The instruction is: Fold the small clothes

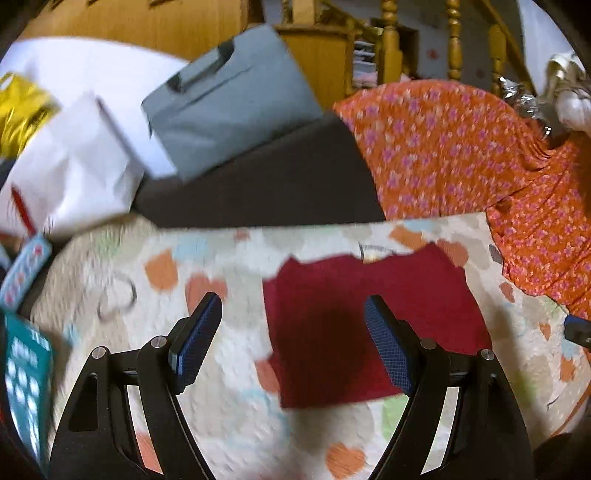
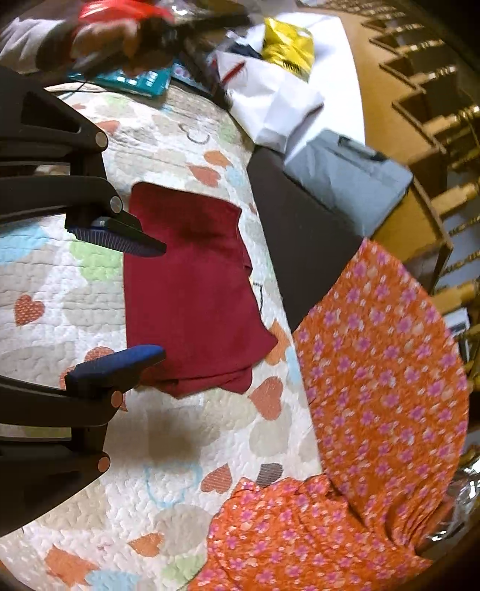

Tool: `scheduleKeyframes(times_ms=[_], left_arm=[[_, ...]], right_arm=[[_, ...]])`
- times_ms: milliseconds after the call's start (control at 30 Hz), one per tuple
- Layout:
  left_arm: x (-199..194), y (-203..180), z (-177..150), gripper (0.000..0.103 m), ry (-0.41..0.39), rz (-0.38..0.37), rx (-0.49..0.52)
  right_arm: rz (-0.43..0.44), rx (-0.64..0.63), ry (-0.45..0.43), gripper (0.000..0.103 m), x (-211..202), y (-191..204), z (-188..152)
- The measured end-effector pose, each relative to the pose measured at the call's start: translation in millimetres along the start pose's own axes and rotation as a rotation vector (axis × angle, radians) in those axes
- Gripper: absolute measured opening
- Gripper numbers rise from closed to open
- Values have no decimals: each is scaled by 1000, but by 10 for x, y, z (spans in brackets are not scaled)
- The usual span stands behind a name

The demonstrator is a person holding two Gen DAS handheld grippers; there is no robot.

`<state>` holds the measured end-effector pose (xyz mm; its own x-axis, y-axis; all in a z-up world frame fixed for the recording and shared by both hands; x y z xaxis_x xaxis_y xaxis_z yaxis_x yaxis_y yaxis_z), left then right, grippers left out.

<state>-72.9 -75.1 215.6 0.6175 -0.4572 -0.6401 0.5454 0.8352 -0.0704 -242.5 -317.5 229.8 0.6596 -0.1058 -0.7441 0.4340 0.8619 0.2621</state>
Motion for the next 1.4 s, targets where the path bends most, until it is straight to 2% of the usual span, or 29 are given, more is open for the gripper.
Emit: scheduleKeyframes(times_ms=[67, 200, 300, 400, 533, 700, 867, 1067, 1200, 1400], left_arm=[[-111, -103, -133, 80, 1, -1, -22], [-293, -291, -292, 80, -25, 56, -53], [-216, -363, -400, 80, 4, 76, -73], [19, -407, -450, 80, 41, 85, -70], [421, -375, -468, 80, 57, 96, -59], [867, -135, -562, 80, 91, 115, -85], [1234, 177, -676, 80, 145, 126, -164], [1382, 396, -758, 80, 168, 138, -199], [1447, 482, -796, 80, 178, 144, -195], [1423, 641, -899, 80, 177, 115, -259]], right_arm=[[24, -17, -17, 48, -107, -6, -57], [70, -25, -23, 49, -121, -29, -103], [131, -12, 15, 49, 73, 73, -74], [151, -58, 37, 49, 287, 254, -97], [167, -117, 72, 49, 706, 450, -46], [196, -135, 101, 49, 1419, 672, 211], [215, -153, 140, 48, 2130, 1025, 414], [266, -181, 188, 48, 2788, 1503, 482], [254, -238, 187, 48, 3089, 1776, 576], [210, -251, 162, 48, 3528, 2054, 754]])
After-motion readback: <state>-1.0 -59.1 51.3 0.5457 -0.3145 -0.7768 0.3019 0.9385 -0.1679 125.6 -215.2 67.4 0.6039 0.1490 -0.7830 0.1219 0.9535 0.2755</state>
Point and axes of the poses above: each gripper's, at about its wrist camera, not at the fingertips, and x roughly the way its jaws point, y to its left, z to its top, the point moved 2 cm from there along x, roughly the way its jaws point, and after that the axes turned 4 degrees about -z, right-handed, at the moved point
